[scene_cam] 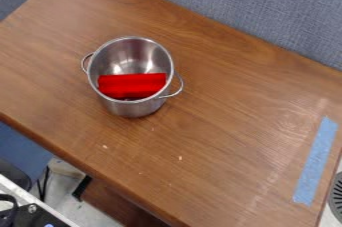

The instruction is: Put the red object in the metal pot

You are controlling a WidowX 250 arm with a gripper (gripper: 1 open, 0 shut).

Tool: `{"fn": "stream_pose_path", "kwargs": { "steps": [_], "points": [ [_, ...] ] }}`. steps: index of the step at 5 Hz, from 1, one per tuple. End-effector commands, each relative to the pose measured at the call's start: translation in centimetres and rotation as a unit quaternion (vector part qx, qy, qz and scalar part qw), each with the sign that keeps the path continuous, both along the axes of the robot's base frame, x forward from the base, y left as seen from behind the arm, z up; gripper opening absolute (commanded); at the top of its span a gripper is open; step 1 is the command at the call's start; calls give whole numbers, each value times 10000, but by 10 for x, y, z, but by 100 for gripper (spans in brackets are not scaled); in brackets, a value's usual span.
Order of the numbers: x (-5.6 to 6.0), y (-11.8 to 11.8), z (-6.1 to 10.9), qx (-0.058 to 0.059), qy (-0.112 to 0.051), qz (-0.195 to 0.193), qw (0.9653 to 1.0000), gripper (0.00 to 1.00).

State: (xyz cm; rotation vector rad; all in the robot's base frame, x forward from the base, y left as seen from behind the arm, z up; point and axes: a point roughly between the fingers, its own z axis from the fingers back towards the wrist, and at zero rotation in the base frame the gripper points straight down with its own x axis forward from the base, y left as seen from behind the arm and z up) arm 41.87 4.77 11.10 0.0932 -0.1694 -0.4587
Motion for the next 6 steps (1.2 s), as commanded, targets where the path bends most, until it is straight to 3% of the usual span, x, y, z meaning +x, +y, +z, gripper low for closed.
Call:
{"fn": "stream_pose_path", "kwargs": {
  "steps": [1, 2, 3, 4, 5, 6],
  "points": [
    [-3, -6, 37, 97, -374, -304, 9988, 100],
    [-14, -9, 48, 100, -411, -557, 9976, 100],
    [-23, -17, 56, 138, -452, 17, 9989, 100],
    [-31, -20, 59, 177, -502, 603, 9968, 100],
    [-39, -23, 60, 237, -548, 1131, 9918, 100],
    [-33, -13, 55, 293, -631, 1222, 9901, 100]
  ]
}}
